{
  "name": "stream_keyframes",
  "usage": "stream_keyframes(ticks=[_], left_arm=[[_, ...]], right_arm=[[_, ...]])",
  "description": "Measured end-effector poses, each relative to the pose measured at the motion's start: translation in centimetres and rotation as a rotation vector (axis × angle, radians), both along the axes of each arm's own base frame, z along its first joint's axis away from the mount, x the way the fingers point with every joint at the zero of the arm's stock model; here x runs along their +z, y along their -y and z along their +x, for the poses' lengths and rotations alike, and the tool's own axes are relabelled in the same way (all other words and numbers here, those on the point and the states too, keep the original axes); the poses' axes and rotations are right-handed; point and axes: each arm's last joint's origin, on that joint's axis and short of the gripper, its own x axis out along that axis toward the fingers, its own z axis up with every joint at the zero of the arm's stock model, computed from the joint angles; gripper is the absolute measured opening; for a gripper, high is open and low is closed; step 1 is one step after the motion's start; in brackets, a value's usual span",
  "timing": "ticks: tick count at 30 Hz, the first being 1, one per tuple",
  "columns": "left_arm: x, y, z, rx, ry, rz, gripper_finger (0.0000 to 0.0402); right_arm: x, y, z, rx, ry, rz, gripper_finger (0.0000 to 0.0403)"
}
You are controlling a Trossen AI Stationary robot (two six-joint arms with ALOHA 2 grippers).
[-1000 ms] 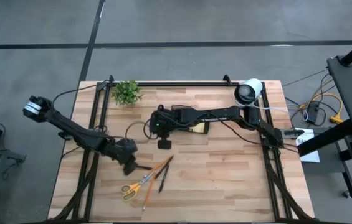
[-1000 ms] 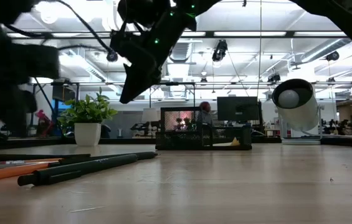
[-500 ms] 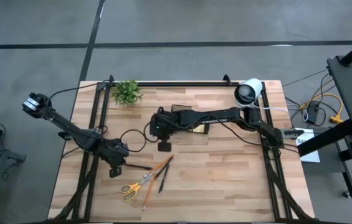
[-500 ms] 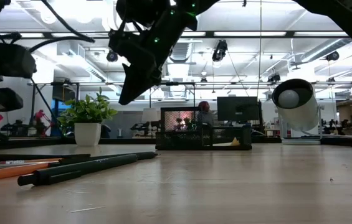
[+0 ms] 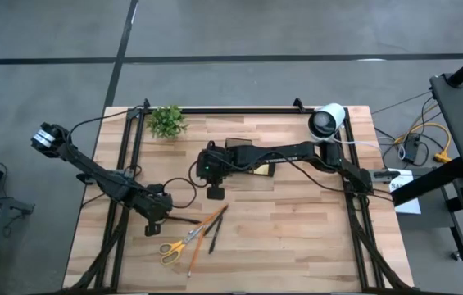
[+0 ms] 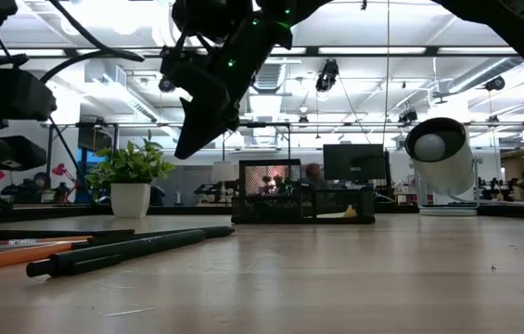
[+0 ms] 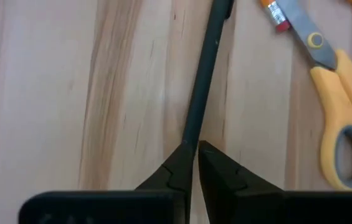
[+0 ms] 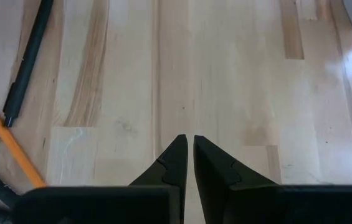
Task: Pick and place office supplies into organizer
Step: Put the top left black pen into the black desk organizer
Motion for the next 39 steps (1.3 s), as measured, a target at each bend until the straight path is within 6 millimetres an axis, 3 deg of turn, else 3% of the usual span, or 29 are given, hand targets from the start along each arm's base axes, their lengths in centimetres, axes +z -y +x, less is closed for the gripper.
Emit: stream_keyframes(ticks=[13, 26, 33, 39], left_arm=[[-0.6, 0.1, -0.4, -0.022, -0.068, 0.016, 0.0011], [-1.7, 0.5, 0.4, -0.010, -0.082, 0.053, 0.0011], [-1.8, 0.6, 0.6, -0.006, -0.074, 0.057, 0.0011], [-2.2, 0.6, 0.7, 0.000, -0.075, 0.070, 0.0011]], right_arm=[[0.0, -1.4, 0.0, 0.028, -0.003, -0.001, 0.0018], [-0.2, -2.5, -0.2, 0.037, -0.024, 0.033, 0.0018], [-0.8, -3.8, -1.4, 0.202, -0.164, 0.222, 0.0024], [-2.2, -5.4, -1.1, 0.309, -0.171, 0.177, 0.0065]])
